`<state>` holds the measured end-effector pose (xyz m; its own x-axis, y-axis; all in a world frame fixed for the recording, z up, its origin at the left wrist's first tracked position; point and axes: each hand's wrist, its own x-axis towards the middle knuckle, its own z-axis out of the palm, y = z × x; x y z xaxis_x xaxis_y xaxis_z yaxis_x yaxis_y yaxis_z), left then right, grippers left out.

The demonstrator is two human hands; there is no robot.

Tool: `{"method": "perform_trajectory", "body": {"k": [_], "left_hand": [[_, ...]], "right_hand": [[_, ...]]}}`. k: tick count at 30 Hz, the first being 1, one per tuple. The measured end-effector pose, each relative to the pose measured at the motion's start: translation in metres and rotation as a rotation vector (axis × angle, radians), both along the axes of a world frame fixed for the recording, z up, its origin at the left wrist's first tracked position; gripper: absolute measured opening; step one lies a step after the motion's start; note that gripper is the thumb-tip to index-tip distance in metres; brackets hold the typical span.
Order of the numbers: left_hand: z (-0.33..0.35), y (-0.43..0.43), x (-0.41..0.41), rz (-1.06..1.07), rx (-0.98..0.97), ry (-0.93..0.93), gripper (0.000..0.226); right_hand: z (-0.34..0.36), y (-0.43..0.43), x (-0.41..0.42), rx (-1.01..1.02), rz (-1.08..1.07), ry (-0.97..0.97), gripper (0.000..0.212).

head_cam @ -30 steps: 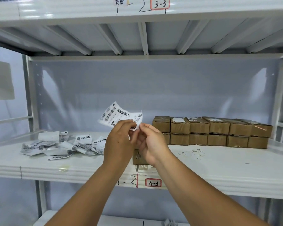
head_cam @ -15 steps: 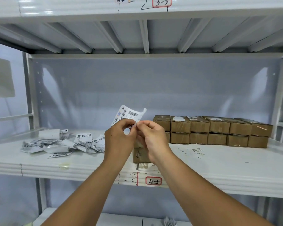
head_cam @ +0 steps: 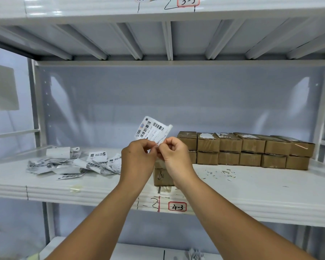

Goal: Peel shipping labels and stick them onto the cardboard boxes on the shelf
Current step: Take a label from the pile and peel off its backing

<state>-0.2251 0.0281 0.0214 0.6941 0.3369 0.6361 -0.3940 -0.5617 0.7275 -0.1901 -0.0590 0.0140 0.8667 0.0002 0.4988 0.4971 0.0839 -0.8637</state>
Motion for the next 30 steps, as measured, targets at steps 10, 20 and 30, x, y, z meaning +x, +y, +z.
{"method": "perform_trajectory", "body": {"k": [10, 20, 30], "left_hand": [[-0.001, 0.001, 0.002, 0.008, 0.049, -0.023, 0.013], [-0.002, 0.010, 0.006, -0.169, -0.202, 0.174, 0.018], [-0.001, 0.017, 0.005, -0.302, -0.288, 0.259, 0.011]], "right_hand": [[-0.004, -0.005, 0.006, 0.137, 0.186, 0.067, 0.012], [-0.007, -0.018, 0.009, -0.006, 0.169, 0.053, 0.013], [0.002, -0.029, 0.005, -0.302, 0.174, 0.012, 0.014]]}}
